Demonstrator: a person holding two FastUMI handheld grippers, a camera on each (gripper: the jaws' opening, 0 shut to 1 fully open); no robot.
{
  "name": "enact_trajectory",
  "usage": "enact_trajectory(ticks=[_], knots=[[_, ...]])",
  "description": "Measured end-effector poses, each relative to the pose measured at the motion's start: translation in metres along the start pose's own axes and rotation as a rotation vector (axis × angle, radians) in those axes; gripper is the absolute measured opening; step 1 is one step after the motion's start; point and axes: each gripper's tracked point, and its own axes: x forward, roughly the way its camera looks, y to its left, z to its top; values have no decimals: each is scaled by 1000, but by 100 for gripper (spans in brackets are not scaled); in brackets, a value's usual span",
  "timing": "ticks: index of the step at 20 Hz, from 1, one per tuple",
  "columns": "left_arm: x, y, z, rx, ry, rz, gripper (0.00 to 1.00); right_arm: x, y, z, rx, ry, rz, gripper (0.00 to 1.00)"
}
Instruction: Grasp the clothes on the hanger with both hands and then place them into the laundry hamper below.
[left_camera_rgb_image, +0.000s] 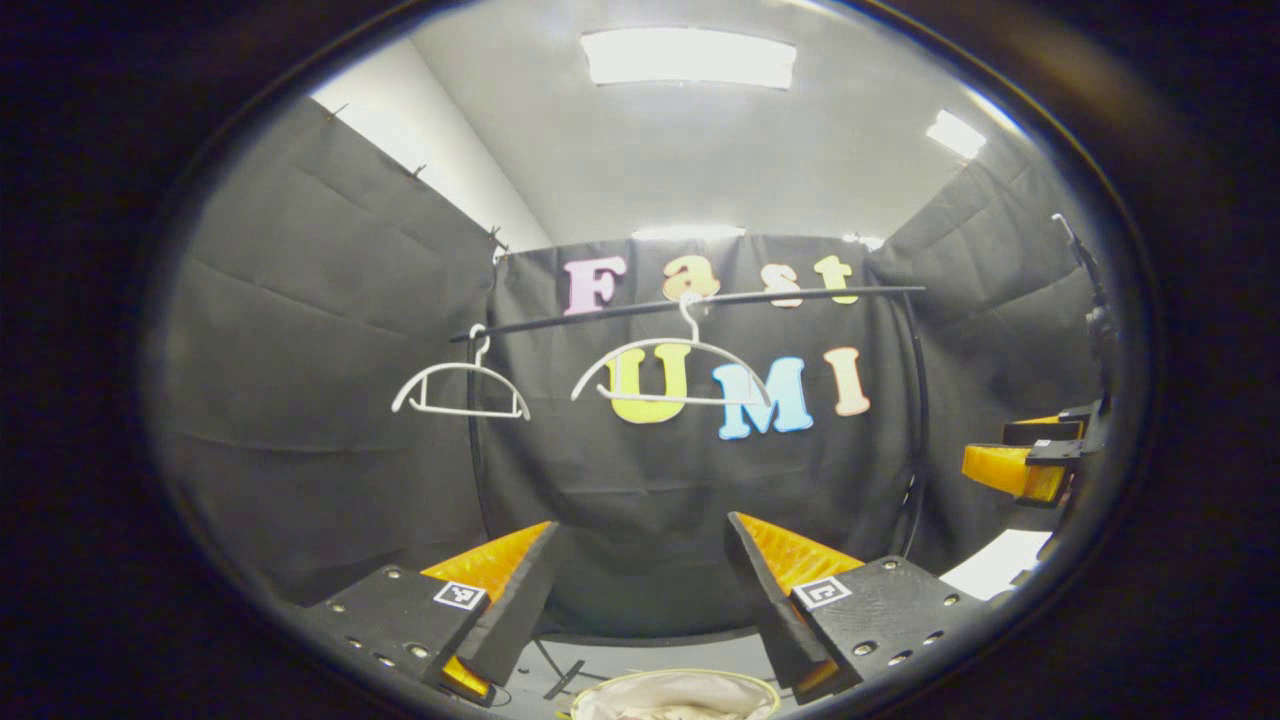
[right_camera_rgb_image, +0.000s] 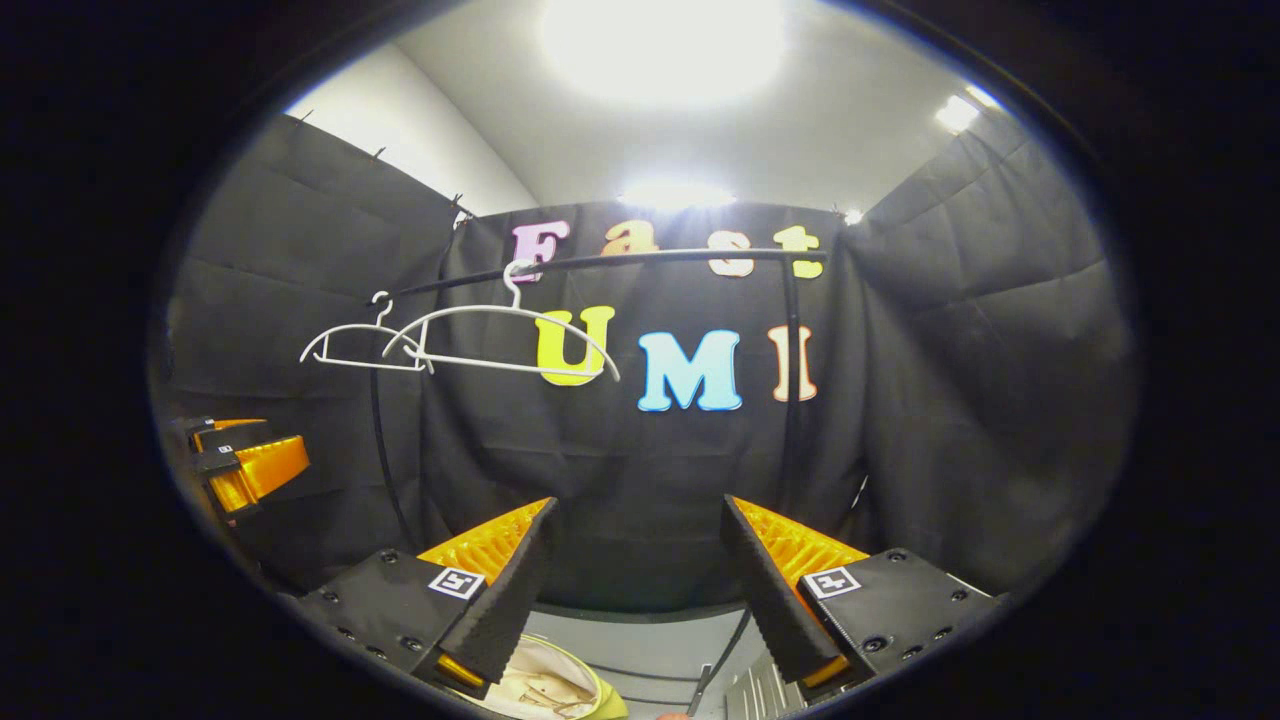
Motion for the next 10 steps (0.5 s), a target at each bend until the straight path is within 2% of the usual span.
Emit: enact_trajectory(ticks=[5,7,10], knots=[[-36,-9,27,42,-55,-6,95,-36,-30,12,8,-39,-40,97],[-44,-8,34,43,-67,1,95,-51,-37,13,5,-41,-49,100],[-51,-6,39,36,-69,10,95,-64,-45,17,7,-54,-65,97]])
